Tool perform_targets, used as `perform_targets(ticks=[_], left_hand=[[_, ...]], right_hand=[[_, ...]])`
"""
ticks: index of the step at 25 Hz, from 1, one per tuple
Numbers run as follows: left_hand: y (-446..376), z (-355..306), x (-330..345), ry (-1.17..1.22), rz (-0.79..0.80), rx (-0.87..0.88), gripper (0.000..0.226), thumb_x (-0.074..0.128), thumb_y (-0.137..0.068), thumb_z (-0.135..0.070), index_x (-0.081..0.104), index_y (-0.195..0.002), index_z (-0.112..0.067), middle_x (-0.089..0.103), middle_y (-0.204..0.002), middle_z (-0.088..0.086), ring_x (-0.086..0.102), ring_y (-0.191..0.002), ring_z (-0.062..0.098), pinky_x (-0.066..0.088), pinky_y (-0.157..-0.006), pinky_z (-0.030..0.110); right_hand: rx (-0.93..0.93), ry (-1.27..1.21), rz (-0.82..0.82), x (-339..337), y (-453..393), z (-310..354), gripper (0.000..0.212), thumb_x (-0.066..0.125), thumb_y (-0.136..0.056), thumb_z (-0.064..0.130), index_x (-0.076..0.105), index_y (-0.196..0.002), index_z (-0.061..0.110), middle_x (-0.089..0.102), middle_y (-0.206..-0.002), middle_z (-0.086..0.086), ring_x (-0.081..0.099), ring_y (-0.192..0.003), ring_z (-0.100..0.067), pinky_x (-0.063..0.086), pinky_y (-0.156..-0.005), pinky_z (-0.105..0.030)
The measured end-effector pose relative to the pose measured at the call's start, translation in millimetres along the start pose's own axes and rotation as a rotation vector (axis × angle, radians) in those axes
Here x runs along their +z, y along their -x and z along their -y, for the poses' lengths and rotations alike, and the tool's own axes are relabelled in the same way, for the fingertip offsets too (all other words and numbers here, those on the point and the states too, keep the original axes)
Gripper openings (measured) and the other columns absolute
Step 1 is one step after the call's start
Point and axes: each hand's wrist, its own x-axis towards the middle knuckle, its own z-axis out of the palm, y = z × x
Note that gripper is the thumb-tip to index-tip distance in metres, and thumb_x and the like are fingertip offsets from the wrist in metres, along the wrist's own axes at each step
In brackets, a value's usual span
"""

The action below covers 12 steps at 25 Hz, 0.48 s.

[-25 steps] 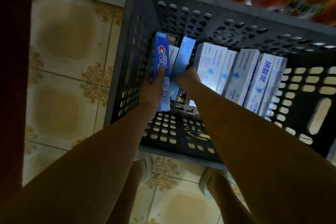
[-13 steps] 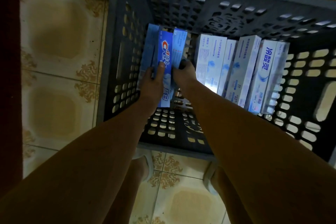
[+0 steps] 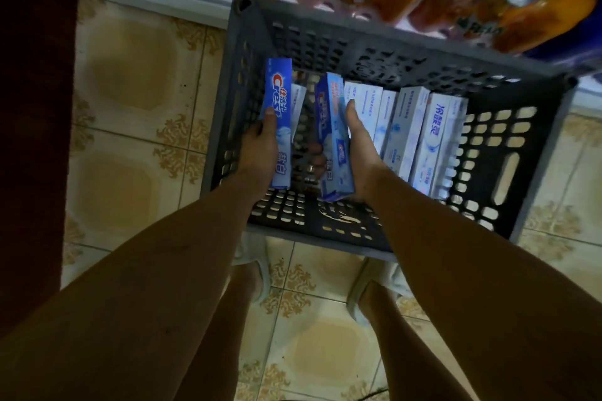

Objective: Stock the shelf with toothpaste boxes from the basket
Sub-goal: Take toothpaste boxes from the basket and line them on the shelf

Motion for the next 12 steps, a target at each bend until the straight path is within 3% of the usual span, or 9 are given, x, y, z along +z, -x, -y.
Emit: perform_targets(ticks=[3,7,12], left_hand=[[42,-28,-8,-0.029,0.060,0.012,0.041,0.039,-0.099,-0.054,0.058,-0.113,-0.020,0.068,-0.096,0.004,0.066,-0.075,0.015,0.054,-0.063,0.026],[114,-77,-25,-0.098,0.160,-0.004,0.047,0.044,-0.096,-0.058,0.062,-0.114,-0.019,0.070,-0.107,0.009,0.069,-0.092,0.025,0.056,-0.084,0.038],[223,-148,-60,-0.112,0.276,-0.005,0.058,0.038,-0.096,-0.064,0.063,-0.118,-0.016,0.070,-0.105,0.013,0.066,-0.076,0.024,0.053,-0.080,0.039]], right_hand=[[-0.005,0.034,-0.043,15,64,18,0.058,0.052,-0.088,0.065,0.068,-0.100,0.011,0.070,-0.082,-0.010,0.066,-0.064,-0.021,0.057,-0.065,-0.032],[-0.036,-0.021,-0.031,39,151,44,0.053,0.055,-0.090,0.056,0.066,-0.122,0.014,0.073,-0.110,-0.013,0.072,-0.086,-0.028,0.057,-0.079,-0.041],[-0.087,-0.003,-0.002,71,267,83,0.040,0.047,-0.096,0.047,0.062,-0.108,0.012,0.069,-0.088,-0.009,0.065,-0.071,-0.024,0.054,-0.066,-0.032]])
